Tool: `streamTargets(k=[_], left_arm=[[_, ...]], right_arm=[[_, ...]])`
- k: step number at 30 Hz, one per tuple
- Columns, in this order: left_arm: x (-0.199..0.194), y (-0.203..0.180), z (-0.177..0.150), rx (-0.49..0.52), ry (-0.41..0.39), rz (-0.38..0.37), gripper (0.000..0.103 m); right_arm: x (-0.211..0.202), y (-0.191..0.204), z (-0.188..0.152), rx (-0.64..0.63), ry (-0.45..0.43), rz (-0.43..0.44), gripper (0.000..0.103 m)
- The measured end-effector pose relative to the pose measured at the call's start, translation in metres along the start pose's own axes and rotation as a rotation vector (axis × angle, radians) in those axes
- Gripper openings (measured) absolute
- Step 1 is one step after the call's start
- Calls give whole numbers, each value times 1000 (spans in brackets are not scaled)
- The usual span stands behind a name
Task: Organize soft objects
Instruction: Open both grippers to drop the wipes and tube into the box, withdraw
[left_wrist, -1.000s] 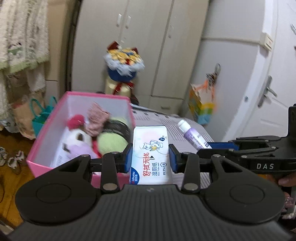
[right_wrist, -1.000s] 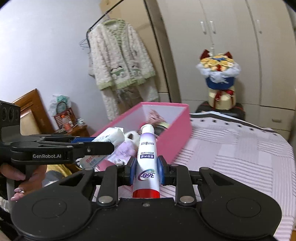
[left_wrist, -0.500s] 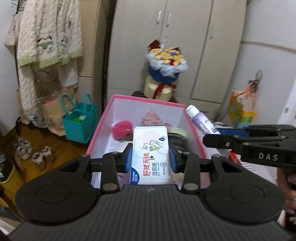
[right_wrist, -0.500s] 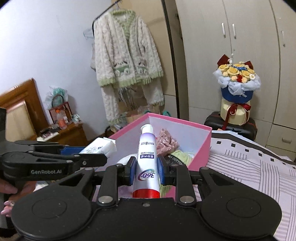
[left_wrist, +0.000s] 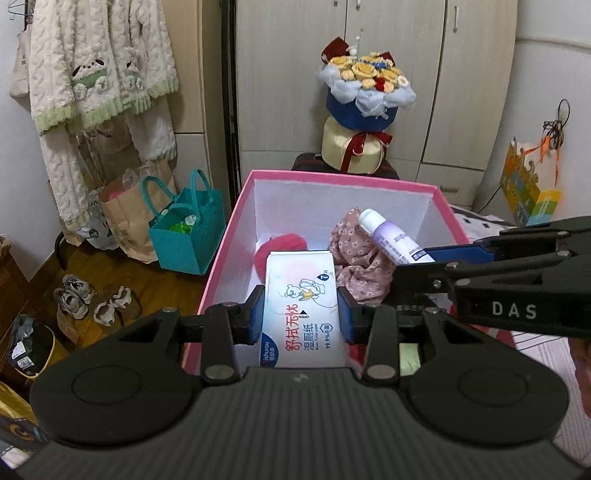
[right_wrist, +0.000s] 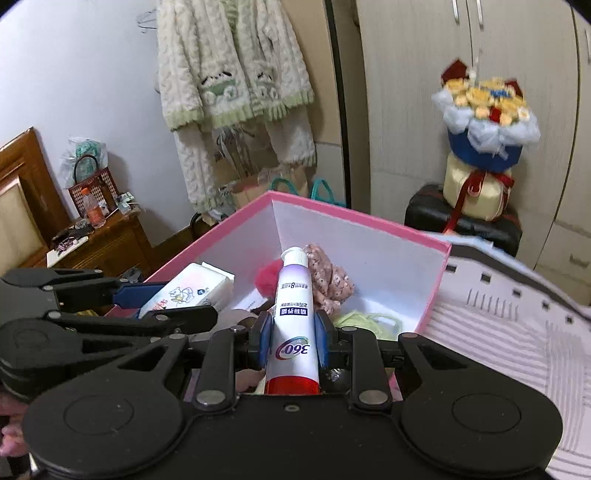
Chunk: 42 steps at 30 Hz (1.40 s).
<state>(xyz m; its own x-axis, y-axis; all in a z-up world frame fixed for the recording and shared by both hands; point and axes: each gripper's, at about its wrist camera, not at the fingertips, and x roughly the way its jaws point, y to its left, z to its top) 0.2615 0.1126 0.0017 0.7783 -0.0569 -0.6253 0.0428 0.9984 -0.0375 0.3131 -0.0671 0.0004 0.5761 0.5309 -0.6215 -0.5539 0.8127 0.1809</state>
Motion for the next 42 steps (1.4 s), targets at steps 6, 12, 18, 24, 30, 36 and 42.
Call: streamTargets(k=[6, 12, 18, 24, 30, 36, 42], left_arm=[[12, 4, 0, -12, 52, -16, 39], [5, 6, -2, -20, 32, -5, 41], [-16, 10, -8, -43, 9, -48, 42], [-46, 2, -20, -27, -23, -71, 44], [-83, -13, -28, 10, -73, -107, 46], [-120, -32, -37, 49, -138, -118, 53], [-144, -47, -54, 68, -168, -118, 61]], right_arm=[[16, -3, 4, 51, 35, 8, 30], [11, -4, 3, 109, 18, 56, 34], [-30, -3, -11, 128, -66, 79, 41], [-66, 5, -34, 87, -132, 2, 48], [-101, 17, -45, 35, -177, -55, 57], [-140, 24, -62, 0, -232, -125, 68], [-171, 30, -89, -21, -265, -165, 83]])
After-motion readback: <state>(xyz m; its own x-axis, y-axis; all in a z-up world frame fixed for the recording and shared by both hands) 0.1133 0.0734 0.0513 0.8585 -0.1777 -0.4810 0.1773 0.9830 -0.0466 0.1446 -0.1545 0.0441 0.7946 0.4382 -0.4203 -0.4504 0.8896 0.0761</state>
